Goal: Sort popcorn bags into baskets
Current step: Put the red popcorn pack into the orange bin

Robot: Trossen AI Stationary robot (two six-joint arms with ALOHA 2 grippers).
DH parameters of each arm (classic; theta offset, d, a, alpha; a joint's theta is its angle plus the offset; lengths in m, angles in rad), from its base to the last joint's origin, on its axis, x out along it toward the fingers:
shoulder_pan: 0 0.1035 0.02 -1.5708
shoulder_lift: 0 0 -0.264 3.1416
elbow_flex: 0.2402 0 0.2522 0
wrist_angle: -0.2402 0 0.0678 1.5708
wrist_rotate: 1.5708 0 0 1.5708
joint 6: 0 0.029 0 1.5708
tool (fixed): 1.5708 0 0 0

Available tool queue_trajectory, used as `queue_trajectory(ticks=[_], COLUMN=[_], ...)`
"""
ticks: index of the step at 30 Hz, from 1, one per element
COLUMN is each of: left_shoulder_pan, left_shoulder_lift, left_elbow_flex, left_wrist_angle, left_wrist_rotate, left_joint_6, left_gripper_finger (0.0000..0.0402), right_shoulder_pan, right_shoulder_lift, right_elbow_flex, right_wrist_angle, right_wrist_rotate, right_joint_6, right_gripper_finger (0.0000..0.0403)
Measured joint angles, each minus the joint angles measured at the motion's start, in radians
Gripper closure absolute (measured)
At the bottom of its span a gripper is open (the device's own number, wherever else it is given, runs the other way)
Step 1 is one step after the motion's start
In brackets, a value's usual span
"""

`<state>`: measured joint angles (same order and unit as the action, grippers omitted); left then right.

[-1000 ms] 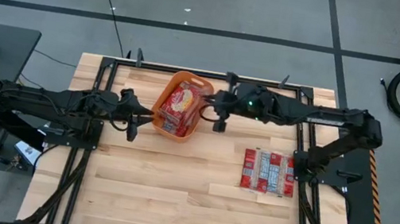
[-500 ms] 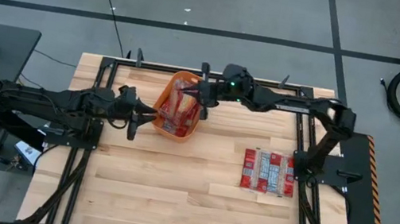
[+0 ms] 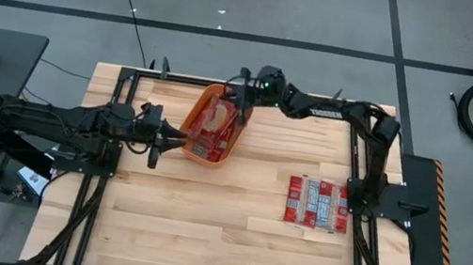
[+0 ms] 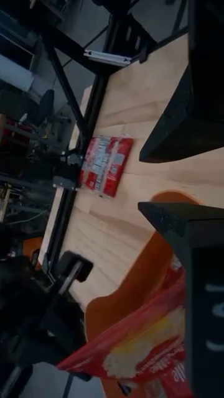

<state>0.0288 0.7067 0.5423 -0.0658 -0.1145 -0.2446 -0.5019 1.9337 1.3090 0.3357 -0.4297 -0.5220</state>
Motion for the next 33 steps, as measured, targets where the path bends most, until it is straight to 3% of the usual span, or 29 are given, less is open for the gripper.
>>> queue_trajectory(ticks=[10, 15, 17, 19, 25, 33], left_shoulder_pan=[0.0, 0.0, 0.0, 0.0, 0.0, 0.0], left_shoulder_lift=[0.0, 0.0, 0.0, 0.0, 0.0, 0.0], left_elbow_flex=[0.0, 0.0, 0.0, 0.0, 0.0, 0.0], left_wrist_angle=[-0.015, -0.046, -0.06, -0.071, -0.066, -0.063], left_wrist_rotate=[0.0, 0.0, 0.0, -0.001, -0.004, -0.004], left_joint_6=[-0.006, -0.007, -0.007, -0.007, -0.001, 0.101], left_gripper_finger=[0.0285, 0.0285, 0.0285, 0.0285, 0.0285, 0.0285], right_shoulder_pan=[-0.1, -0.079, -0.06, -0.033, 0.075, 0.351], right_shoulder_lift=[-0.003, -0.073, -0.124, -0.172, -0.268, -0.284], right_elbow_flex=[0.0, 0.0, 0.0, 0.001, 0.002, 0.001], right_wrist_angle=[-0.152, -0.29, -0.386, -0.522, -0.904, -1.262], right_wrist_rotate=[0.043, 0.38, 0.466, 0.449, 0.243, 0.372], right_joint_6=[-0.022, -0.024, -0.02, 0.002, 0.182, 0.479], right_gripper_finger=[0.0302, 0.0277, 0.0276, 0.0277, 0.0275, 0.0277])
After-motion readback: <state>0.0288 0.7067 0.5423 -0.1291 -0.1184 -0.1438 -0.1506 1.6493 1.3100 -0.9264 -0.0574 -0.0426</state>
